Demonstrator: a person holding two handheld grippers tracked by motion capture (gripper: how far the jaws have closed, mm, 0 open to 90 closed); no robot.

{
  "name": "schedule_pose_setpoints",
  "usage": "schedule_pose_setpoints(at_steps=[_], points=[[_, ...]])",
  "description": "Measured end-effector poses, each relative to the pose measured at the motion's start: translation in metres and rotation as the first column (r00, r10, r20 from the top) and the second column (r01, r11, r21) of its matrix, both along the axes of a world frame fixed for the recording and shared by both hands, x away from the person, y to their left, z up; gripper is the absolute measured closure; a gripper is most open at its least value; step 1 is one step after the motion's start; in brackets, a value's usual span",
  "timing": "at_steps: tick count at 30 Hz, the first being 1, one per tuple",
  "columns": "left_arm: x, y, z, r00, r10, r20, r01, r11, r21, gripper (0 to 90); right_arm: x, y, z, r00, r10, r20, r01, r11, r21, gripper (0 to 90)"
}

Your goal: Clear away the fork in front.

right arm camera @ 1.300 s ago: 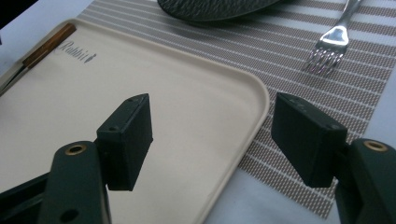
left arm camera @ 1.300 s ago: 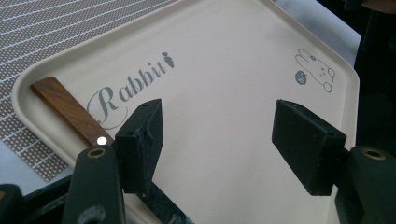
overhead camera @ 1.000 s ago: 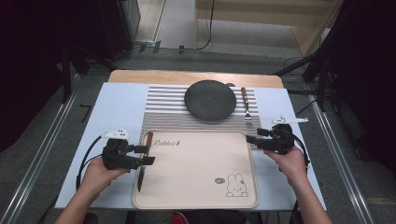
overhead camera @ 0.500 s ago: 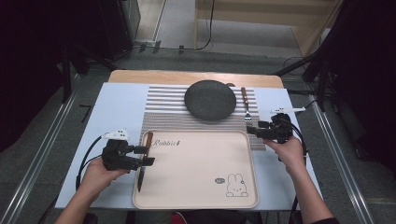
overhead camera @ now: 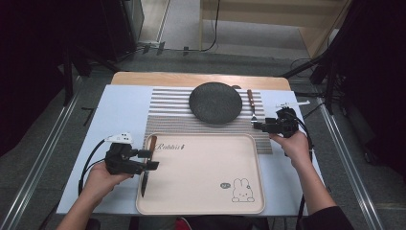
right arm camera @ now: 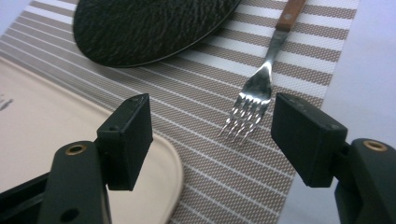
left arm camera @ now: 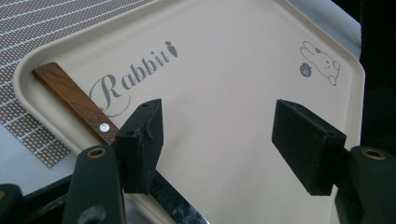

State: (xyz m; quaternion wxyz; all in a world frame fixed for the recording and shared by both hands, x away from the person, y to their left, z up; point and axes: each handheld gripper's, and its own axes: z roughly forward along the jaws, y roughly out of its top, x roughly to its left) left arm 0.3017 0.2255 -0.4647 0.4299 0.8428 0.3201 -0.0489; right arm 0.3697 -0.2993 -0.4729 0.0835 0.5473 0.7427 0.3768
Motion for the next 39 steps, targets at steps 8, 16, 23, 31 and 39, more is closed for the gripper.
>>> schedule_pose_setpoints(at_steps=[8,16,23,31,39], points=[[0.000,-0.001,-0.001,1.0000,-0.002,-0.004,0.002,1.0000,0.009,33.5,0.017,0.003,-0.001,0.9998,-0.017,-0.009,0.016,0.999,-0.030,28.6],[0.001,-0.002,-0.002,1.0000,-0.009,-0.004,0.009,0.9999,0.010,33.4,0.035,0.007,-0.003,0.9994,-0.030,-0.019,0.029,0.999,-0.027,29.4],[0.001,-0.002,-0.002,0.9999,-0.011,-0.005,0.011,0.9999,0.011,33.5,0.054,0.011,0.001,0.9985,-0.045,-0.030,0.044,0.997,-0.056,30.1],[0.001,-0.003,-0.002,0.9999,-0.017,-0.004,0.017,0.9998,0.012,33.5,0.074,0.008,0.001,0.9954,-0.074,-0.062,0.070,0.995,-0.071,30.7],[0.002,-0.004,-0.003,0.9998,-0.022,-0.005,0.022,0.9997,0.015,33.5,0.091,0.009,0.000,0.9914,-0.093,-0.092,0.085,0.993,-0.087,31.5]])
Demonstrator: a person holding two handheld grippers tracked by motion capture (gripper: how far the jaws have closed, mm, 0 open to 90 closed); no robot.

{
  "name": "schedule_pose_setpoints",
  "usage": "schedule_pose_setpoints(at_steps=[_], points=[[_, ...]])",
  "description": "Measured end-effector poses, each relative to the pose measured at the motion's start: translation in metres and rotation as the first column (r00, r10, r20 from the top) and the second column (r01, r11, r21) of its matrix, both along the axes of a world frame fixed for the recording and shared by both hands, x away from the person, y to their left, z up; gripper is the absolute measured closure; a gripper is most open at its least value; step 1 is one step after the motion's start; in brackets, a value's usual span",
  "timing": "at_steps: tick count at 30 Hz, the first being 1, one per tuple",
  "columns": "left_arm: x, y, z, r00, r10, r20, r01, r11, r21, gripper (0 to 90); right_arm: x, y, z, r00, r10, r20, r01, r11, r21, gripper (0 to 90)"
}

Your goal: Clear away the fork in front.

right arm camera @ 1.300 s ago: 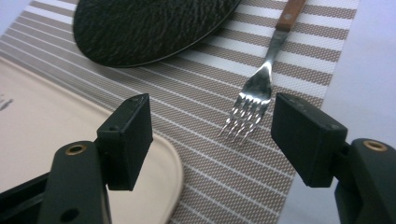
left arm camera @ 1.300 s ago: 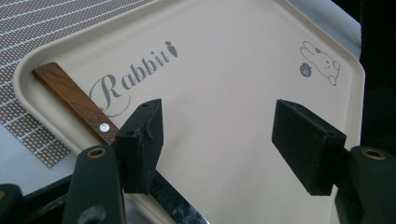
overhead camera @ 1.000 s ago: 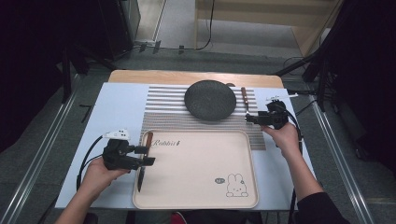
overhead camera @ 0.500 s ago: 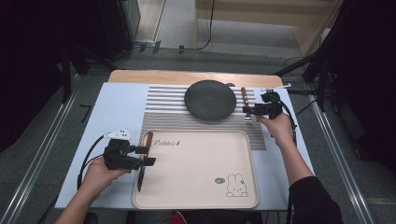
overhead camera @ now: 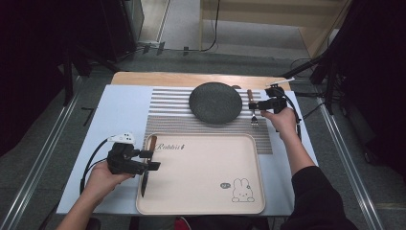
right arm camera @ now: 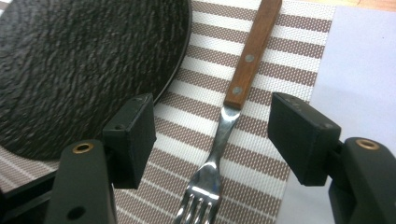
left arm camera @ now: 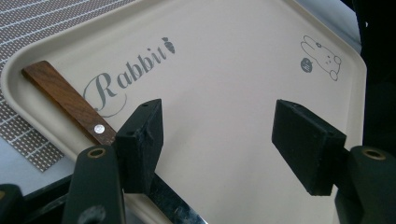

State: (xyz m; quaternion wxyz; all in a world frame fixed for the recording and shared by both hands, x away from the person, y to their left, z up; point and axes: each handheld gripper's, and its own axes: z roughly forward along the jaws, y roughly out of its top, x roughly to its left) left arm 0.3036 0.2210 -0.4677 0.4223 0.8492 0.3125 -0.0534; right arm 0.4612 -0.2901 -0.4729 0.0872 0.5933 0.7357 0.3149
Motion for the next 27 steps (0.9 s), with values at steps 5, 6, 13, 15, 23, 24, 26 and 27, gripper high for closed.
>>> schedule_pose_setpoints(at_steps=[5,6,13,15,23,24,26,27], points=[[0.000,0.000,-0.001,1.0000,-0.003,-0.001,0.003,1.0000,0.006,33.5,0.010,0.002,-0.005,0.9994,-0.012,-0.031,0.012,1.000,-0.013,34.1],[0.000,0.000,-0.001,1.0000,-0.004,-0.001,0.004,1.0000,0.006,33.5,0.012,0.002,-0.008,0.9990,-0.018,-0.040,0.017,1.000,-0.018,35.3],[0.000,-0.001,-0.001,1.0000,-0.008,-0.001,0.008,0.9999,0.007,33.5,0.017,0.006,-0.015,0.9977,-0.044,-0.053,0.042,0.999,-0.028,38.9],[0.000,-0.001,-0.001,1.0000,-0.010,-0.001,0.010,0.9999,0.013,33.5,0.019,0.007,-0.018,0.9973,-0.047,-0.056,0.045,0.998,-0.032,39.9],[0.000,-0.002,-0.002,0.9999,-0.010,0.001,0.010,0.9997,0.021,33.5,0.023,0.011,-0.023,0.9946,-0.078,-0.069,0.075,0.996,-0.041,48.6],[0.001,-0.002,-0.002,0.9999,-0.011,0.002,0.011,0.9997,0.022,33.5,0.023,0.011,-0.024,0.9945,-0.081,-0.066,0.078,0.996,-0.046,50.2],[0.001,-0.002,-0.002,0.9999,-0.012,0.003,0.012,0.9997,0.024,33.5,0.024,0.013,-0.026,0.9933,-0.092,-0.069,0.088,0.995,-0.052,52.7],[0.001,-0.002,-0.002,1.0000,-0.010,0.002,0.009,0.9997,0.023,33.5,0.024,0.014,-0.026,0.9929,-0.094,-0.072,0.090,0.994,-0.061,55.0]])
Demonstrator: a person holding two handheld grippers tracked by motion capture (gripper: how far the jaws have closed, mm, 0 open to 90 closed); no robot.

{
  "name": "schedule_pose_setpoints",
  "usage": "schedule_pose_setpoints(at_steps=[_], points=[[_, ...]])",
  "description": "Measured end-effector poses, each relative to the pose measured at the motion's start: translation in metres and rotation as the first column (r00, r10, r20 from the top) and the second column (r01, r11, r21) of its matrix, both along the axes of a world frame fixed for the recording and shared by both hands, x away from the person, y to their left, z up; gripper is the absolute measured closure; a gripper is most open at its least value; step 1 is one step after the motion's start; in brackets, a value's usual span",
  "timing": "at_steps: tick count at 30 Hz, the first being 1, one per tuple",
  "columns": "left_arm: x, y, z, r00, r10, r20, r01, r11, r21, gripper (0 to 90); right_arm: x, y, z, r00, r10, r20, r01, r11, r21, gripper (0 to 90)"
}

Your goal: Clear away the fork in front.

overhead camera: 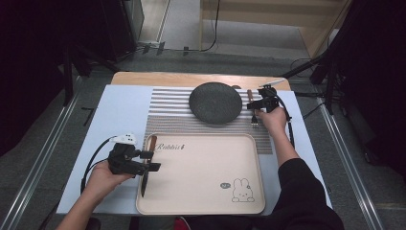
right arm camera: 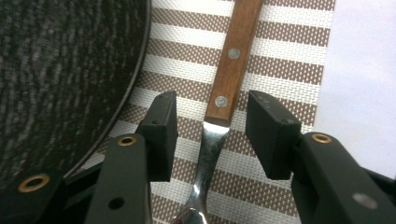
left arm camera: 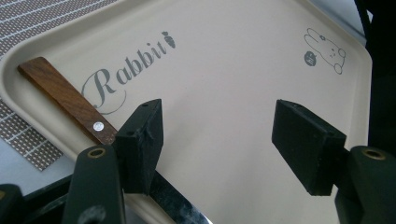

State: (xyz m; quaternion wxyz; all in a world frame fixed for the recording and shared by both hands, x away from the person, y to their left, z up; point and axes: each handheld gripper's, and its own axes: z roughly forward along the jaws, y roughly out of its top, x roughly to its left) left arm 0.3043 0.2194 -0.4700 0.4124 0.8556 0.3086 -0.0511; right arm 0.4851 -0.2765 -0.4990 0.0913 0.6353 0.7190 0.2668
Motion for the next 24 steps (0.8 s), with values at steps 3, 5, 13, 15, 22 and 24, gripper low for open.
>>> schedule_pose_setpoints(at_steps=[3,5,13,15,22,24], points=[[0.000,0.000,0.000,1.0000,0.000,0.001,0.000,1.0000,0.001,33.5,0.001,0.000,0.000,0.9998,-0.020,0.002,0.020,1.000,0.001,59.7],[0.000,0.000,0.000,1.0000,0.000,0.001,0.000,1.0000,0.002,33.5,0.001,0.001,0.000,0.9995,-0.031,0.002,0.031,0.999,-0.006,61.1],[0.001,-0.001,0.000,1.0000,-0.001,0.001,0.001,0.9999,0.010,33.5,0.000,0.011,0.001,0.9981,-0.062,-0.003,0.061,0.994,-0.090,70.2],[0.001,-0.001,-0.001,1.0000,-0.003,0.002,0.002,1.0000,0.009,33.5,-0.001,0.013,0.000,0.9975,-0.071,0.001,0.070,0.992,-0.102,70.9],[0.002,-0.002,-0.001,1.0000,-0.005,0.002,0.005,0.9999,0.012,33.5,-0.003,0.015,-0.002,0.9901,-0.140,0.014,0.140,0.986,-0.089,73.7],[0.003,-0.002,-0.001,1.0000,-0.008,0.004,0.008,0.9999,0.015,33.5,-0.004,0.015,-0.002,0.9885,-0.150,0.018,0.151,0.985,-0.081,74.5]])
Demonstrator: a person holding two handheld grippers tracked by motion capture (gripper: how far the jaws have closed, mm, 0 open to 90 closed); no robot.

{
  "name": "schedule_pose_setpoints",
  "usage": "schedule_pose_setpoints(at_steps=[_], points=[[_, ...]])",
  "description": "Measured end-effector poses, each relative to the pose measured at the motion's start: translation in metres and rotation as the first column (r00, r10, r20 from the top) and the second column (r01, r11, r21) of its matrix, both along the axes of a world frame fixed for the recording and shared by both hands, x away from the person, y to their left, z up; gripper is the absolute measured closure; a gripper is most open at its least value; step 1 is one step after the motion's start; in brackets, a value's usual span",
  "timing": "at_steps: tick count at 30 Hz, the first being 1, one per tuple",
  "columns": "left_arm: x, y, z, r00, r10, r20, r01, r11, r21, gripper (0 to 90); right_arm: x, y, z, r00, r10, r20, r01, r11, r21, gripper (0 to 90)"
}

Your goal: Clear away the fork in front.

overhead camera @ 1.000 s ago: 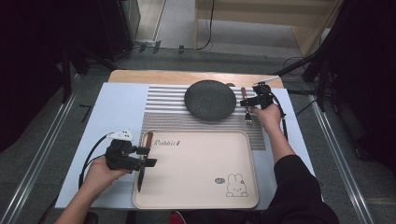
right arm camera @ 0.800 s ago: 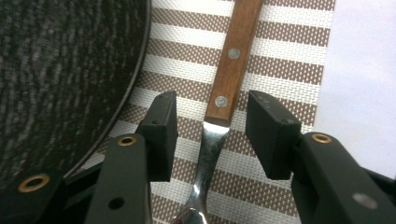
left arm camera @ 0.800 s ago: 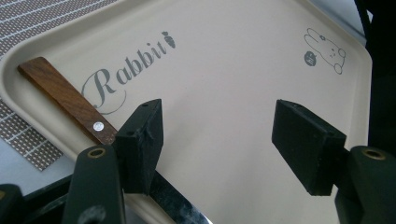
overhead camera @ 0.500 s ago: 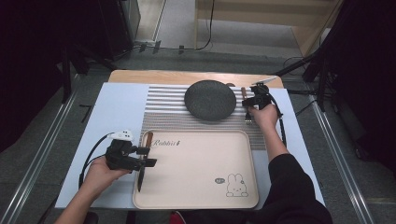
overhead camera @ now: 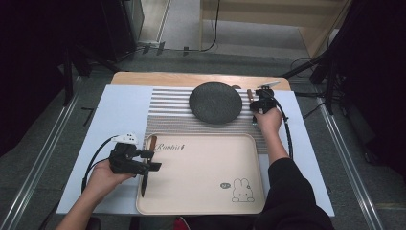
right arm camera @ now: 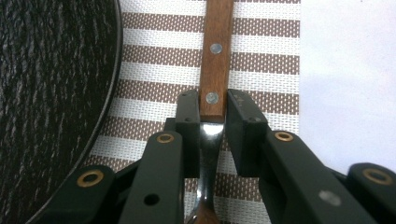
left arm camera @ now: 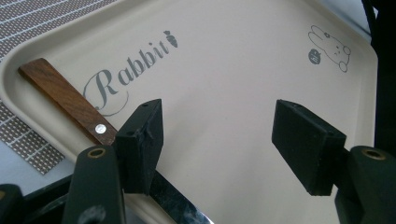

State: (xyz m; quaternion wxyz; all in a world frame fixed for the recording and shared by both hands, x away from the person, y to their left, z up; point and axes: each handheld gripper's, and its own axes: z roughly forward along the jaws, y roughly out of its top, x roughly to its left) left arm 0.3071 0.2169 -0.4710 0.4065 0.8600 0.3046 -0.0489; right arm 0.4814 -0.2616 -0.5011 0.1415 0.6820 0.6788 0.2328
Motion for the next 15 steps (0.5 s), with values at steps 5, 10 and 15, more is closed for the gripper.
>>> schedule_pose_setpoints(at_steps=[5,10,15], points=[[0.001,0.000,0.000,1.0000,0.001,0.001,-0.001,1.0000,0.000,33.5,-0.005,-0.001,-0.003,0.9993,-0.010,0.037,0.010,1.000,0.012,75.4],[0.001,0.000,0.000,1.0000,0.004,0.005,-0.004,1.0000,-0.004,33.5,-0.004,-0.005,-0.002,0.9992,-0.022,0.034,0.021,0.999,0.045,75.7],[0.001,0.001,0.001,0.9999,0.008,0.008,-0.008,0.9999,-0.007,33.5,-0.003,-0.010,0.002,0.9999,-0.006,0.011,0.005,0.998,0.068,75.8]])
